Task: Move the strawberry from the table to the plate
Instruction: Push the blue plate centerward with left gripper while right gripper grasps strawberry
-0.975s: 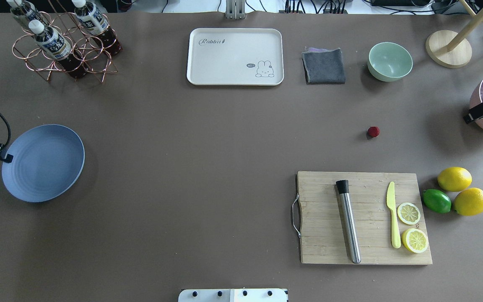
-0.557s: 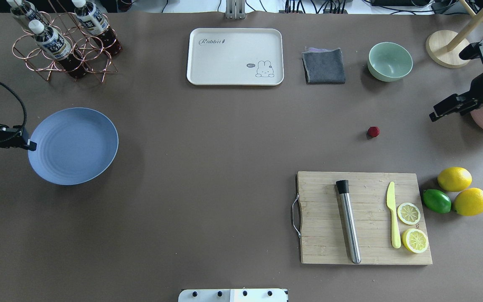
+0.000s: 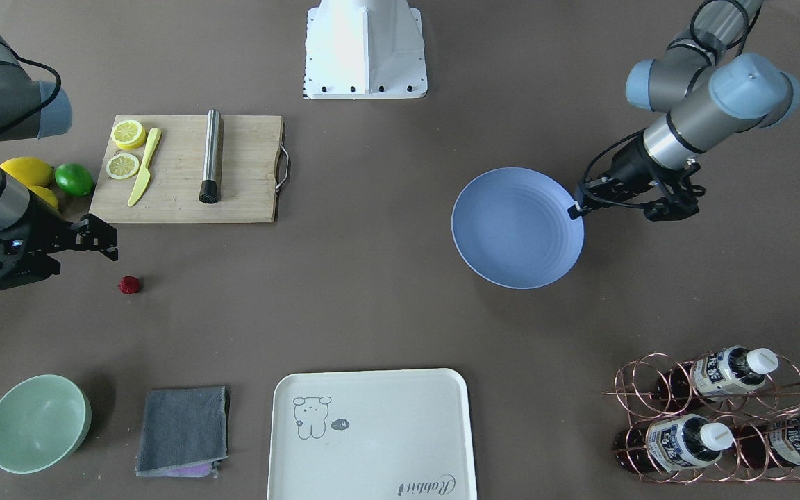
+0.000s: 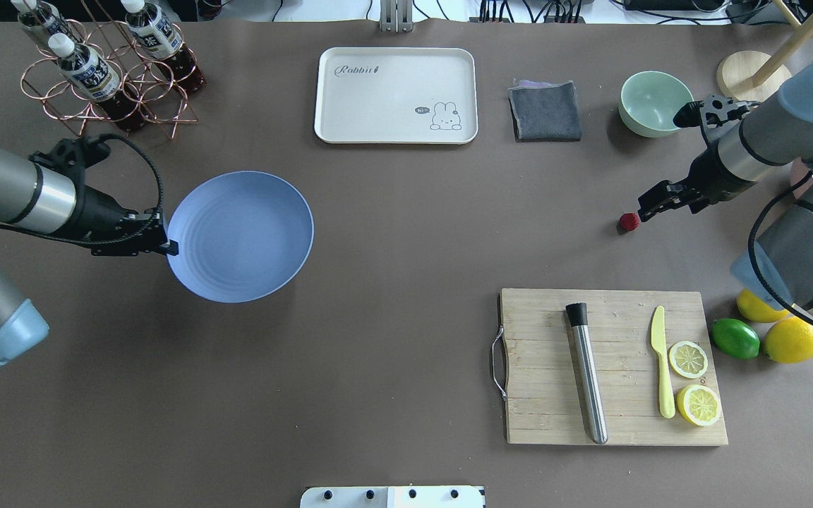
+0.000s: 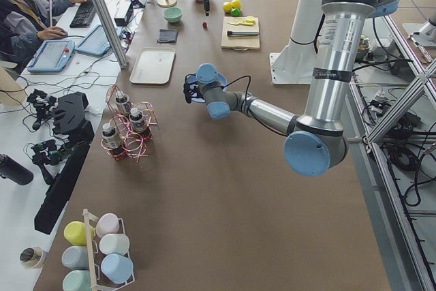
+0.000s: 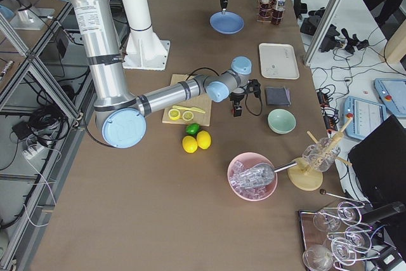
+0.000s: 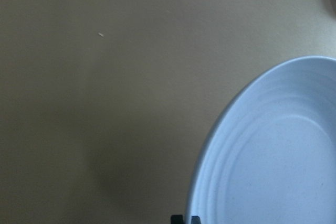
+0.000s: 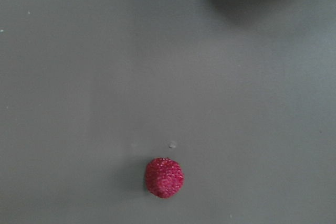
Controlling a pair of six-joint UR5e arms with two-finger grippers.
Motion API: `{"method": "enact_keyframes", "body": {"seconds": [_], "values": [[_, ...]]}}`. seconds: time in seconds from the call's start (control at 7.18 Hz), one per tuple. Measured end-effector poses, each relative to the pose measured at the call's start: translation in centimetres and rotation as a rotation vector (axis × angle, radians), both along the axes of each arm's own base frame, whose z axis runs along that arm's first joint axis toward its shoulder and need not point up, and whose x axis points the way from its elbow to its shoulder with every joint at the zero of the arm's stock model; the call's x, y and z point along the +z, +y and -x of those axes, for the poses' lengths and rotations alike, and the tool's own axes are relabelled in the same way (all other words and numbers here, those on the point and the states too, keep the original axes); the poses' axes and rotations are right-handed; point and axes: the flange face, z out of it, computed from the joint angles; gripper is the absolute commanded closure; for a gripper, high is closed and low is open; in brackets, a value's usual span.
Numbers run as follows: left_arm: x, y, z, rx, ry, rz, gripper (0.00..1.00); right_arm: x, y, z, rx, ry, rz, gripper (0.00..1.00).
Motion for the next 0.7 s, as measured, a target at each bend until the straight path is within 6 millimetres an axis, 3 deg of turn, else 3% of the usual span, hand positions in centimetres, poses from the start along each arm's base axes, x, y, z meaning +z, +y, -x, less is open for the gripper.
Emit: {"method": "enact_keyframes", "body": {"seconds": [0.42,0.7], "values": [[-4.5,3.8,-8.4,-0.038,0.028,0.028,1.00,0.9,-0.7,4.3,-0.022,0.043,0.005,0.09],[-6.4,5.7,-11.7,-0.043,0.032,0.050,1.00,0.7,-0.9,5.6,-0.034,0.048,0.004,0.12]]}}
